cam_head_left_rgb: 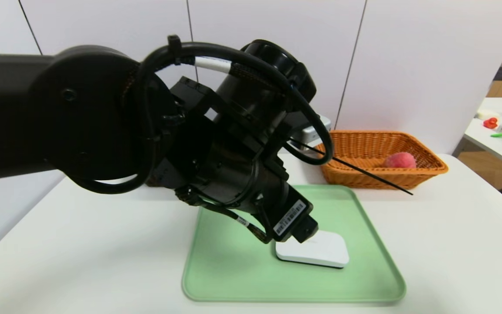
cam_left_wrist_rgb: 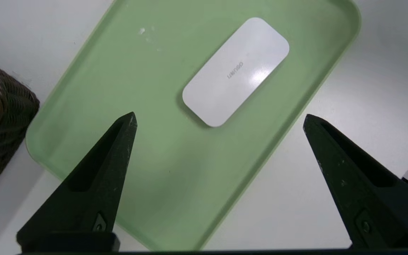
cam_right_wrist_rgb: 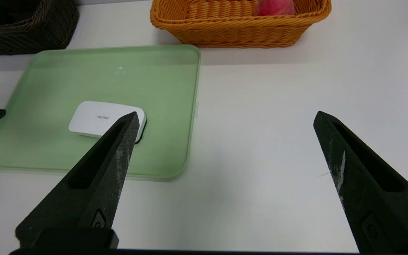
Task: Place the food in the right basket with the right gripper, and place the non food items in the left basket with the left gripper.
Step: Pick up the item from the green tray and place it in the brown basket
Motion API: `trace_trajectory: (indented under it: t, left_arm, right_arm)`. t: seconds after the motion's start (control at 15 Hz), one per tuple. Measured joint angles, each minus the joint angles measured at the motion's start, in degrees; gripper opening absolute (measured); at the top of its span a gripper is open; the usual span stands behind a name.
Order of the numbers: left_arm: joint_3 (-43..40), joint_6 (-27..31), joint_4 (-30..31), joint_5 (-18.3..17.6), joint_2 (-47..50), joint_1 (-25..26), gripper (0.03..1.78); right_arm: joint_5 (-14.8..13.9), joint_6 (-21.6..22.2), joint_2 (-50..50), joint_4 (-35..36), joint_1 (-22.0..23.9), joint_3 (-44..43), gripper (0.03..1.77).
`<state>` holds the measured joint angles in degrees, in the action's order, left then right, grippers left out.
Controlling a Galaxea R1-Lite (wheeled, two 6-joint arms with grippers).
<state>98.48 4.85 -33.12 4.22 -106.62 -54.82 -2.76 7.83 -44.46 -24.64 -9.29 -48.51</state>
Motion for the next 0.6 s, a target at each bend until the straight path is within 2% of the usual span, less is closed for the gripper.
trace_trajectory:
  t: [0.2,0.47,0.6]
  left_arm:
    - [1.6,3.5,7.6,-0.3,-3.1,0.0,1.67]
    - [6.9,11.0,8.7,0.6,-6.1,-0.2,1.69]
    - [6.6,15.6,8.7,1.1,-6.4,-0.2,1.69]
  right_arm:
    - [0.0,0.0,1.4,0.0,0.0,1.1,1.7]
    - [0.4,0.0,2.7,0.0,-0.1,1.7,1.7]
    - [1.6,0.5,3.4,0.1,-0.1,2.2,1.7]
